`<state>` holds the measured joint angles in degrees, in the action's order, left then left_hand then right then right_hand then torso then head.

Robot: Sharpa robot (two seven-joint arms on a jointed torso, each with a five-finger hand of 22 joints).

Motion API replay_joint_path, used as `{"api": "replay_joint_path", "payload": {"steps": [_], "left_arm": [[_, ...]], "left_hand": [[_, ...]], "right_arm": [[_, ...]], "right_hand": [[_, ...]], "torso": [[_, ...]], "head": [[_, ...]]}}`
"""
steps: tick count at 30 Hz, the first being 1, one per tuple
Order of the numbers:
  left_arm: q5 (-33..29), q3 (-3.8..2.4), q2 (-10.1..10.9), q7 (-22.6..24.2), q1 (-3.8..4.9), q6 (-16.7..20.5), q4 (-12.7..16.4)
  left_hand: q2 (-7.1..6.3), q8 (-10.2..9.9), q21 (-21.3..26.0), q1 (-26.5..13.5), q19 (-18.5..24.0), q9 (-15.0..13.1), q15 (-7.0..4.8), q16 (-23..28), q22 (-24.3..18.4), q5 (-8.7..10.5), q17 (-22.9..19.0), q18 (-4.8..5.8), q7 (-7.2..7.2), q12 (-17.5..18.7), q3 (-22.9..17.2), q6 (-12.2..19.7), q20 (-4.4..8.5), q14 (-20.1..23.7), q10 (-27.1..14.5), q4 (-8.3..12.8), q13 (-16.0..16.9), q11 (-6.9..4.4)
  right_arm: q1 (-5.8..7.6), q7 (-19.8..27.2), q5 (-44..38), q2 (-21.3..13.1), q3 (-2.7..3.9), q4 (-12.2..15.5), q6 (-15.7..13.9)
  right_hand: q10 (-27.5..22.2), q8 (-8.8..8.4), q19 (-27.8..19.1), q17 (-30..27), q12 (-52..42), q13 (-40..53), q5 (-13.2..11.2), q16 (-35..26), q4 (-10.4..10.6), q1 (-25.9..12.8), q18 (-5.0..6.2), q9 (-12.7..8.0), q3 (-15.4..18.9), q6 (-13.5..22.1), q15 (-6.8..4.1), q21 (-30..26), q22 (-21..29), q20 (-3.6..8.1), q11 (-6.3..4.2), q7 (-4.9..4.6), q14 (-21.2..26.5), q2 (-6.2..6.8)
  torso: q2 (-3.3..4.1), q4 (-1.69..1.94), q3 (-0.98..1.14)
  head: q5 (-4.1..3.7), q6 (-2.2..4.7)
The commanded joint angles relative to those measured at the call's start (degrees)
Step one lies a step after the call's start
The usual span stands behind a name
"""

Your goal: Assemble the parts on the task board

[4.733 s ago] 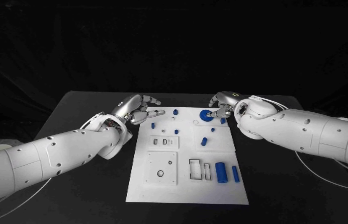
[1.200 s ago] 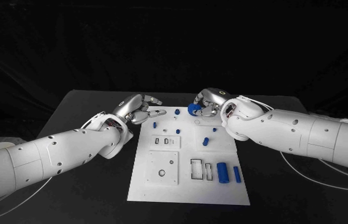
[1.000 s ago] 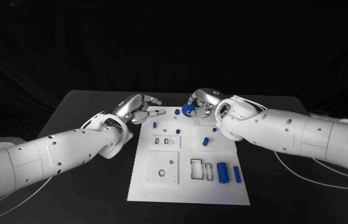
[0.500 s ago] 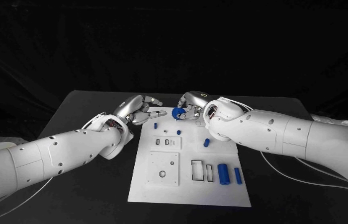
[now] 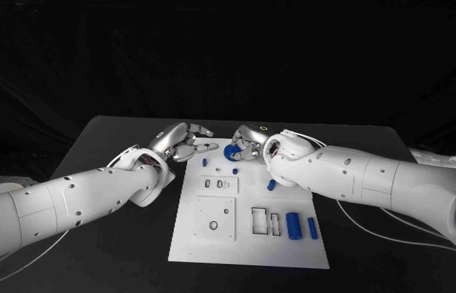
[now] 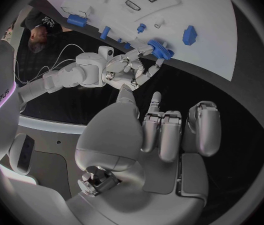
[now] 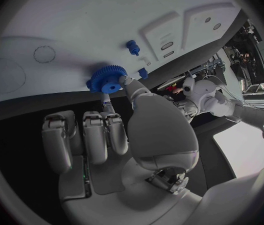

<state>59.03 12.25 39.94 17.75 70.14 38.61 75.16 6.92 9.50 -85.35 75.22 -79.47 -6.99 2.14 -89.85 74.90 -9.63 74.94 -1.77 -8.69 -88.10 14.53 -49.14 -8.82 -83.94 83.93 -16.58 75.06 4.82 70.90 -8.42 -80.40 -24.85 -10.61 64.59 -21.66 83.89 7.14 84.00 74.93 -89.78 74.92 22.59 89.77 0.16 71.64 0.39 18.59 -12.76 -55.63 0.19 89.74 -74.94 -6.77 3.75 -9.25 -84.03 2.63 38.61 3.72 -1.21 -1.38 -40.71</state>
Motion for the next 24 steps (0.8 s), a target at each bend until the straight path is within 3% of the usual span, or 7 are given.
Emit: {"api": "replay_joint_path", "payload": {"steps": [1,11,15,24], "left_arm": [[0.3,-0.05,-0.1,0.5,0.06,0.5,0.2],[0.3,-0.06,0.0,0.5,0.08,0.5,0.3],[0.4,-0.06,0.1,0.4,0.08,0.5,0.2],[0.4,-0.05,0.0,0.5,0.08,0.4,0.2]], "left_hand": [[0.18,0.3,0.3,0.6,0.4,-0.1,0.14,-0.1,6.4,-0.13,15.1,-0.71,0.04,0.4,0.3,0.2,-0.04,-6.1,3.2,-0.1,9.9,-0.11],[0.24,0.3,0.3,0.6,0.3,-0.1,0.13,-0.1,6.5,-0.15,15.1,-0.69,0.05,0.4,0.3,0.2,-0.04,-6.1,3.2,-0.1,9.9,-0.12],[0.25,0.3,0.3,0.6,0.3,-0.1,0.13,-0.1,6.5,-0.15,15.1,-0.69,0.05,0.4,0.3,0.2,-0.04,-6.1,3.2,-0.1,9.9,-0.12],[0.27,0.3,0.3,0.7,0.4,-0.1,0.13,-0.1,6.4,-0.16,15.1,-0.71,0.05,0.4,0.3,0.2,-0.03,-6.1,3.2,-0.1,9.8,-0.12]], "right_arm": [[-0.24,0.4,-1.0,0.3,-0.01,-0.3,1.4],[-0.5,0.0,-1.4,0.9,-0.02,-1.0,1.7],[-0.54,-0.3,-1.7,1.4,-0.02,-1.8,2.4],[-0.79,-0.4,-2.0,2.2,-0.03,-3.1,2.7]], "right_hand": [[6.1,0.4,6.0,15.1,-0.2,15.1,-0.2,0.2,-0.1,0.3,-0.39,1.1,-0.2,-2.2,-0.19,0.3,-15.1,0.44,0.19,1.82,-6.0,-0.03],[6.1,-0.11,6.0,15.1,-0.2,15.1,-0.6,0.2,-0.1,0.1,-0.39,1.0,-0.5,-1.9,-0.04,0.3,-15.1,0.33,0.37,1.61,-6.0,-0.07],[6.1,-1.14,6.0,15.1,-0.2,15.1,-1.0,0.2,0.0,-0.2,-0.39,0.5,-0.8,-0.9,0.2,0.3,-15.1,0.12,0.65,1.32,-6.0,0.02],[6.1,-1.82,6.0,15.1,-0.2,15.1,-1.5,0.2,0.0,-0.4,-0.39,0.2,-1.0,-0.4,0.36,0.3,-15.1,-0.03,0.8,1.18,-6.0,0.13]], "torso": [[-0.01,0.09,-0.01],[-0.13,-0.02,0.0],[-0.17,-0.11,0.0],[-0.07,0.05,0.02]], "head": [[0.03,-0.15],[0.0,-0.06],[0.06,-0.02],[-0.09,0.11]]}}
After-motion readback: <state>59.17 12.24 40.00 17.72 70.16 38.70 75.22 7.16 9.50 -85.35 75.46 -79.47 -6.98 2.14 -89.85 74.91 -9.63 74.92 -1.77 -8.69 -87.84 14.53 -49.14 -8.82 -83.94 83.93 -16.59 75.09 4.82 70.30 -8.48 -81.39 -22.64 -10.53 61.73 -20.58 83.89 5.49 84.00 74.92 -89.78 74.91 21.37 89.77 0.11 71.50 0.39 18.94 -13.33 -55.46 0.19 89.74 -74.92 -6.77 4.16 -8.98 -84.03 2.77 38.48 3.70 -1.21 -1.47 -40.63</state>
